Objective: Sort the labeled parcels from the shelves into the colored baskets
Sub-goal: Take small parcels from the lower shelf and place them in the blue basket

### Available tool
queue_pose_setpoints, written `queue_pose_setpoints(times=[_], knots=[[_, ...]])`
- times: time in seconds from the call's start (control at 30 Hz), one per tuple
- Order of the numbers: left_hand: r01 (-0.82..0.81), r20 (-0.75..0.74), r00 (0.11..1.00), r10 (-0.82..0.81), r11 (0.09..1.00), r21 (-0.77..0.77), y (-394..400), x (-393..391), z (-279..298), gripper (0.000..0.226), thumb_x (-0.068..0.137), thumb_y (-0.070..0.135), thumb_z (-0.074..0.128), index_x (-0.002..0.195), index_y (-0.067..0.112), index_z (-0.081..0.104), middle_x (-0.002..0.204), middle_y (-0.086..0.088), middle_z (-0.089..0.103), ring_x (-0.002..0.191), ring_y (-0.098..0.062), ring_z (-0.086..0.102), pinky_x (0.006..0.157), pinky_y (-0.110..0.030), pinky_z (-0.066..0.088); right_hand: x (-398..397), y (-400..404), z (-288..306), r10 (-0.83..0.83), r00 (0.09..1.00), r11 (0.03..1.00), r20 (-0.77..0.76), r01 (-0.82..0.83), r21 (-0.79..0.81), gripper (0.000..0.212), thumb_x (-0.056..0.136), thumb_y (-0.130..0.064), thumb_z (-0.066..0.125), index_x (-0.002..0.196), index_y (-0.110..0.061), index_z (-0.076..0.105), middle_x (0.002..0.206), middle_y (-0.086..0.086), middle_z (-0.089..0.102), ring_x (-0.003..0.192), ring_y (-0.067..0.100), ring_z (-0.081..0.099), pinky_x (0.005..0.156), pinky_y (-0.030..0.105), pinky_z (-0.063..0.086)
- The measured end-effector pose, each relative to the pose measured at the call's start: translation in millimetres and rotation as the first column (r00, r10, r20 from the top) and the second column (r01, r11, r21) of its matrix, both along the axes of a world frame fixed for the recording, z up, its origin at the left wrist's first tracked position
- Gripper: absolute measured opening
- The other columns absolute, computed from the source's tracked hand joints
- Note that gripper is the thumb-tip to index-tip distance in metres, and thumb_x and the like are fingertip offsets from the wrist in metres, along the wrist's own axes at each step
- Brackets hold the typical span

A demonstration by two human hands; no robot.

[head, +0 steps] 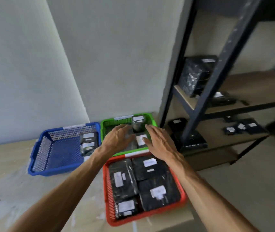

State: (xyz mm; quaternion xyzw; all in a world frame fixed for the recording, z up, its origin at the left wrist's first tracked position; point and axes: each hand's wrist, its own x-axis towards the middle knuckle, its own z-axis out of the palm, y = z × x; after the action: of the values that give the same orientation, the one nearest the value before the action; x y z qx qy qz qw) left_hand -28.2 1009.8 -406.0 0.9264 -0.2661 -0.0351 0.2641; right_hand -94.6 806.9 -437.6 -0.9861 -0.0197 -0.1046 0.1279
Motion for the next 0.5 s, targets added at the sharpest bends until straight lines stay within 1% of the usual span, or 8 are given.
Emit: queue_pose_setpoints(times=[0.03, 0.1, 0.17, 0.23, 0.33, 0.43, 0.5], knots=[[0.032, 0.052, 0.998, -0.032, 0.999, 0.005, -22, -16, 4, 0.058, 0.086, 0.055, 0.051, 0.136, 0.028, 0.059, 0.134, -0.002, 0.063, 0.122, -0.025, 0.06, 0.097, -0.037, 0.052, -19, -20, 6, -0.017, 1.0, 1.0, 0.011, 0.017, 0.0, 0.069, 0.096, -0.055, 0.03, 0.144, -0.009, 0.051, 0.142, 0.01, 0.057, 0.128, 0.028, 0.056, 0.104, 0.047, 0.047], [0.093, 0.141, 0.986, -0.094, 0.996, 0.014, -68, -44, 8, 0.055, 0.09, 0.048, 0.058, 0.14, 0.023, 0.056, 0.141, -0.003, 0.058, 0.13, -0.024, 0.053, 0.105, -0.037, 0.047, -56, -61, 18, -0.054, 0.997, 0.998, 0.053, 0.053, 0.02, 0.068, 0.097, -0.054, 0.031, 0.143, -0.008, 0.051, 0.143, 0.01, 0.057, 0.129, 0.028, 0.055, 0.105, 0.049, 0.045], [0.147, 0.158, 0.976, -0.15, 0.989, 0.03, -114, -68, 10, 0.056, 0.091, 0.047, 0.059, 0.14, 0.022, 0.055, 0.142, -0.004, 0.057, 0.132, -0.024, 0.053, 0.107, -0.037, 0.046, -92, -103, 27, -0.101, 0.992, 0.995, 0.071, 0.099, 0.031, 0.067, 0.098, -0.054, 0.031, 0.143, -0.009, 0.052, 0.144, 0.009, 0.057, 0.131, 0.026, 0.054, 0.107, 0.047, 0.044], [0.208, 0.122, 0.969, -0.213, 0.977, 0.05, -161, -88, 10, 0.056, 0.09, 0.048, 0.056, 0.141, 0.024, 0.053, 0.141, -0.003, 0.058, 0.13, -0.024, 0.055, 0.104, -0.036, 0.047, -122, -147, 33, -0.143, 0.987, 0.989, 0.074, 0.14, 0.047, 0.064, 0.099, -0.055, 0.034, 0.144, -0.012, 0.05, 0.145, 0.005, 0.055, 0.134, 0.023, 0.051, 0.109, 0.045, 0.043], [0.269, 0.053, 0.961, -0.271, 0.962, 0.054, -231, -111, 11, 0.056, 0.088, 0.051, 0.052, 0.139, 0.028, 0.054, 0.131, 0.0, 0.062, 0.12, -0.022, 0.061, 0.098, -0.034, 0.051, -154, -212, 38, -0.23, 0.972, 0.969, 0.056, 0.223, 0.106, 0.055, 0.103, -0.047, 0.044, 0.145, -0.013, 0.048, 0.147, 0.004, 0.052, 0.134, 0.022, 0.05, 0.109, 0.036, 0.042], [0.31, 0.014, 0.951, -0.31, 0.951, 0.023, -298, -125, 8, 0.053, 0.09, 0.048, 0.053, 0.137, 0.026, 0.055, 0.129, -0.001, 0.063, 0.119, -0.022, 0.062, 0.1, -0.037, 0.05, -176, -274, 37, -0.308, 0.951, 0.945, 0.025, 0.302, 0.128, 0.051, 0.104, -0.044, 0.045, 0.144, -0.012, 0.049, 0.143, 0.006, 0.054, 0.131, 0.024, 0.051, 0.107, 0.035, 0.041], [0.329, -0.016, 0.944, -0.329, 0.944, 0.007, -340, -128, 5, 0.048, 0.092, 0.045, 0.055, 0.136, 0.025, 0.057, 0.13, -0.002, 0.064, 0.12, -0.021, 0.061, 0.101, -0.035, 0.049, -182, -314, 35, -0.338, 0.941, 0.936, 0.005, 0.335, 0.111, 0.05, 0.104, -0.045, 0.045, 0.142, -0.013, 0.05, 0.14, 0.006, 0.056, 0.13, 0.024, 0.053, 0.105, 0.034, 0.041]])
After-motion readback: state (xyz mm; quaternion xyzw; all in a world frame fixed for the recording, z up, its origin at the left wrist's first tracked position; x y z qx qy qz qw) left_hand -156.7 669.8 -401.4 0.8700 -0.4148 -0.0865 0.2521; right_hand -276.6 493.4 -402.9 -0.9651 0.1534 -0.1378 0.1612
